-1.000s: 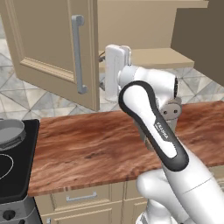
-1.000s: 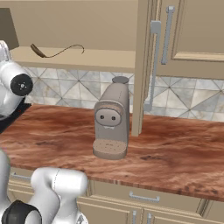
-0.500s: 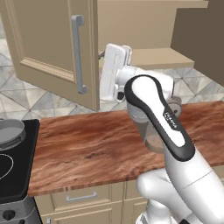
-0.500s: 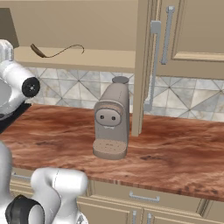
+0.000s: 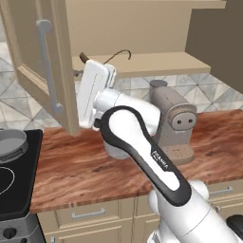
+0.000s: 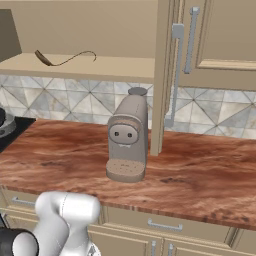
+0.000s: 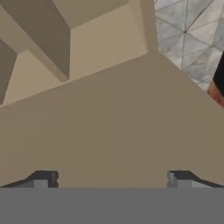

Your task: Open the cabinet and move the ladle to the pot. Then close the cabinet.

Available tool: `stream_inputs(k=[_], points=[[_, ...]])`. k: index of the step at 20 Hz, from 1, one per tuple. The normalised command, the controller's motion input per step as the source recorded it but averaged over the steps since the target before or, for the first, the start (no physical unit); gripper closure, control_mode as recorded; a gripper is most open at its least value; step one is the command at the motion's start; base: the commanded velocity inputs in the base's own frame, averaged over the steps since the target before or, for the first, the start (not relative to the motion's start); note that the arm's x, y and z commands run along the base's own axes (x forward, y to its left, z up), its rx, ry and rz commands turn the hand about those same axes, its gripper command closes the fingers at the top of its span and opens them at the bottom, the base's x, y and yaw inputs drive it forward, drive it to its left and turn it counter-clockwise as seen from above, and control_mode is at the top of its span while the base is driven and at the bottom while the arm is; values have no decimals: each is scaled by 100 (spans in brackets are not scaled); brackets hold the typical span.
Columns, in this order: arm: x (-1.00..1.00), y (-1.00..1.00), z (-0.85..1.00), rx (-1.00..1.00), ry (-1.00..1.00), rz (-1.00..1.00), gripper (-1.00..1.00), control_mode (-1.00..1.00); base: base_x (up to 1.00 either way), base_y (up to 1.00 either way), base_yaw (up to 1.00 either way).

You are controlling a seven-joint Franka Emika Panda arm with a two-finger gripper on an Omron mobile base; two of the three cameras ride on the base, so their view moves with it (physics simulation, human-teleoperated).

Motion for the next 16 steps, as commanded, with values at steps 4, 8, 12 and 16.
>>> stream_inputs(k=[4, 8, 12, 16], points=[[-93, 98, 11, 3, -22, 0, -100, -100, 0, 0, 0], [-65, 100, 13, 0, -12, -2, -100, -100, 0, 0, 0], [-5, 100, 60, -4, -1, -1, -100, -100, 0, 0, 0], [6, 92, 69, -11, -1, 0, -100, -100, 0, 0, 0]])
